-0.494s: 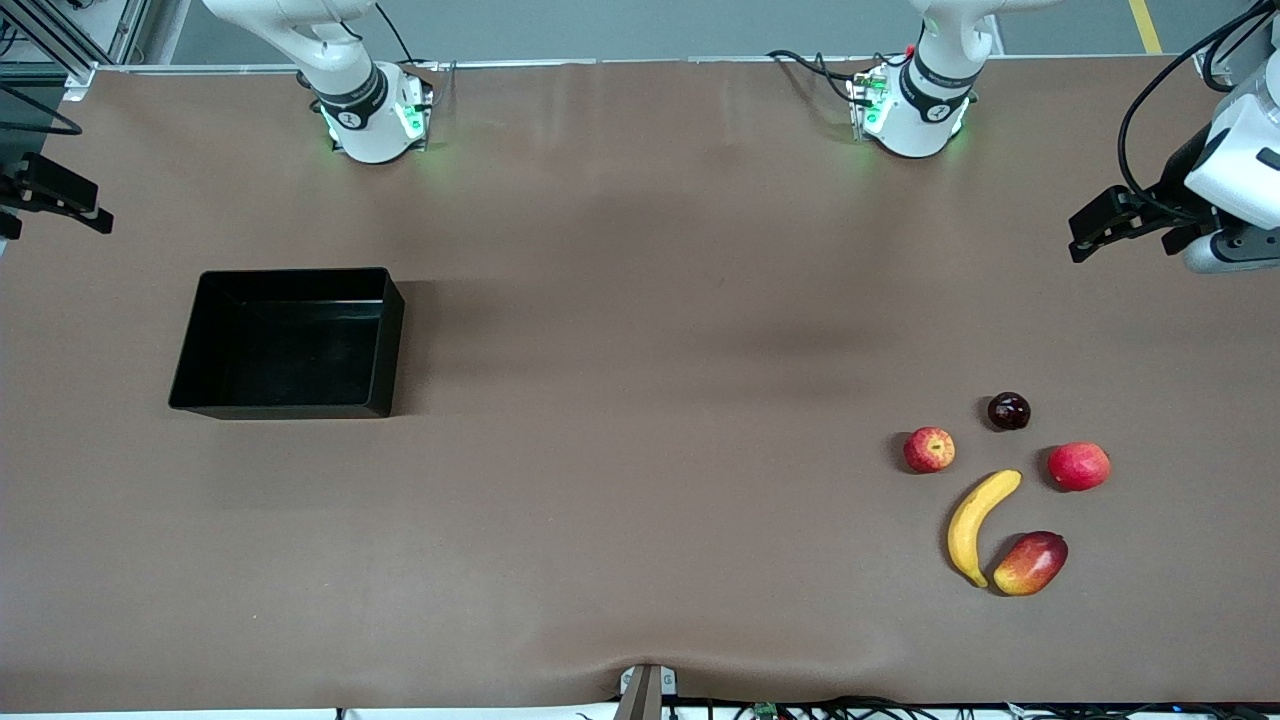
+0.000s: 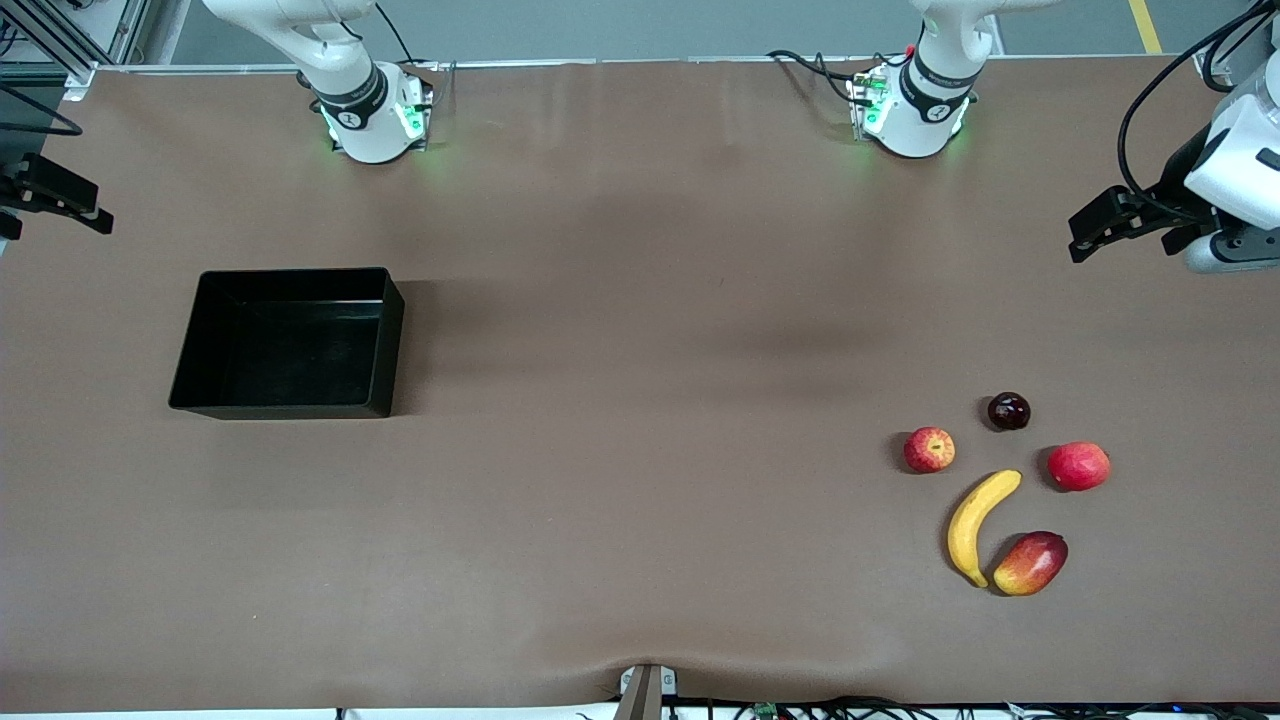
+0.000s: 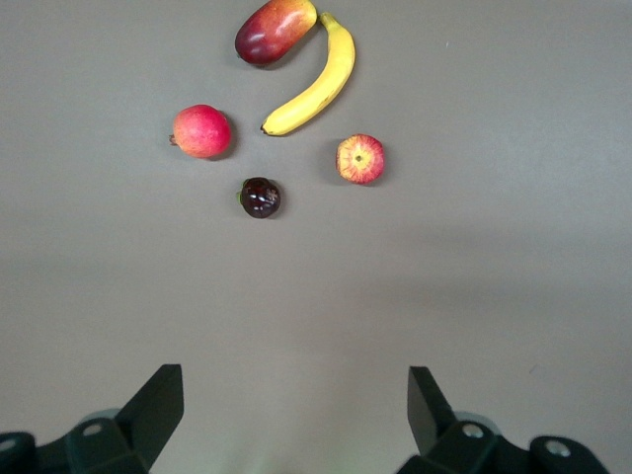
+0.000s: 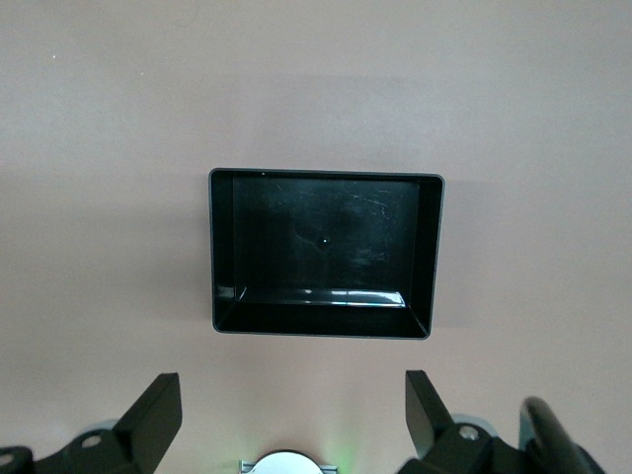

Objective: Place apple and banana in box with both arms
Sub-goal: 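Move the left gripper down toward the red-yellow apple, then close the left gripper on the apple while the right gripper grips the box, then slide the box toward the apple with the right gripper while the left gripper lifts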

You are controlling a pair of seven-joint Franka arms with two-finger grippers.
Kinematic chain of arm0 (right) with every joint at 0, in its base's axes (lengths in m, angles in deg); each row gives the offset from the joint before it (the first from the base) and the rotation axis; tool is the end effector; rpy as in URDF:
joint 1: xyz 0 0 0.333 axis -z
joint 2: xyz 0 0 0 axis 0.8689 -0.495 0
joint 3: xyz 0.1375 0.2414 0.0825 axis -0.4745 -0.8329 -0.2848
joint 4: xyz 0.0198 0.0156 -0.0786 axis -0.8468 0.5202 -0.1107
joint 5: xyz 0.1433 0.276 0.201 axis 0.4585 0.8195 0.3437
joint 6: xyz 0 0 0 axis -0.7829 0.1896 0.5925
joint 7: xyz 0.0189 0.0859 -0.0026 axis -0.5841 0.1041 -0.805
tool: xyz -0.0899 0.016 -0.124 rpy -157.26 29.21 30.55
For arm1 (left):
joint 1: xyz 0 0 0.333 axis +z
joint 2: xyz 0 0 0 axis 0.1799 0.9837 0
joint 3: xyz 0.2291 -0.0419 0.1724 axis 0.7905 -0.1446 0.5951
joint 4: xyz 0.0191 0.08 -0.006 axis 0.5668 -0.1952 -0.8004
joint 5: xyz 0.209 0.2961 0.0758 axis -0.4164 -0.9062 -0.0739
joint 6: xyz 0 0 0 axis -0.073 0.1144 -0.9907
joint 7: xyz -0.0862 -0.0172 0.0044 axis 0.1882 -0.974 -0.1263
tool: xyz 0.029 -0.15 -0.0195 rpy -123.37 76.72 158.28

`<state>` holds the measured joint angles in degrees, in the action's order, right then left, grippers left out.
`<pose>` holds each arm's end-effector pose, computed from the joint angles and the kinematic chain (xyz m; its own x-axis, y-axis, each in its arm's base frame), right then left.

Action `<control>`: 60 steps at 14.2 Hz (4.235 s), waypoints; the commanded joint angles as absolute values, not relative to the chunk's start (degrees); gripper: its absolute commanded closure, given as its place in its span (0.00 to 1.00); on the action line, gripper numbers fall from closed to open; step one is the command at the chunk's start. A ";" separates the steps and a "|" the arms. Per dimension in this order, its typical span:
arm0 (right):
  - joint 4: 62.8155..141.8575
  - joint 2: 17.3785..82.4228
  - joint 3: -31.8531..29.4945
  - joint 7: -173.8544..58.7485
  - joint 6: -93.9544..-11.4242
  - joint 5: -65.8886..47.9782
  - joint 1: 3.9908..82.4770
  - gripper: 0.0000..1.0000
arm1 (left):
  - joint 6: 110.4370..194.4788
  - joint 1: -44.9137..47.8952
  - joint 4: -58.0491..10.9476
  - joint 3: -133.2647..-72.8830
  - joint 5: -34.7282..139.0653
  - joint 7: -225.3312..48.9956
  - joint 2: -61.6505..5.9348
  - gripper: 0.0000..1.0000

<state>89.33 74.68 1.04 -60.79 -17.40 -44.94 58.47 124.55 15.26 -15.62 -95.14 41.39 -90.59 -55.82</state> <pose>0.5013 -0.0490 0.5806 0.9962 0.0463 -0.0742 0.0441 -0.9986 -0.0304 0.5160 -0.0455 0.5584 0.9981 0.0612 0.0006 0.0611 -0.9974 -0.0388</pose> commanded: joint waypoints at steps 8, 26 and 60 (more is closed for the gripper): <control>87.07 67.22 0.75 -64.89 -21.00 -44.48 65.06 0.00 | 125.29 14.85 -8.57 -95.21 41.95 -90.77 -44.44 0.00; 105.42 49.19 0.58 -79.42 -47.62 -44.66 76.06 0.00 | 156.13 14.14 -21.30 -95.91 40.45 -82.80 -26.94 0.00; 95.61 50.43 0.23 -47.89 -27.95 -26.74 50.86 1.00 | 172.24 13.88 -25.00 -96.17 36.67 -89.89 -19.90 1.00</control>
<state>97.54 50.25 -0.46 -51.90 -29.17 -29.52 53.86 174.52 14.15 -25.91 -95.97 37.23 -88.90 -18.15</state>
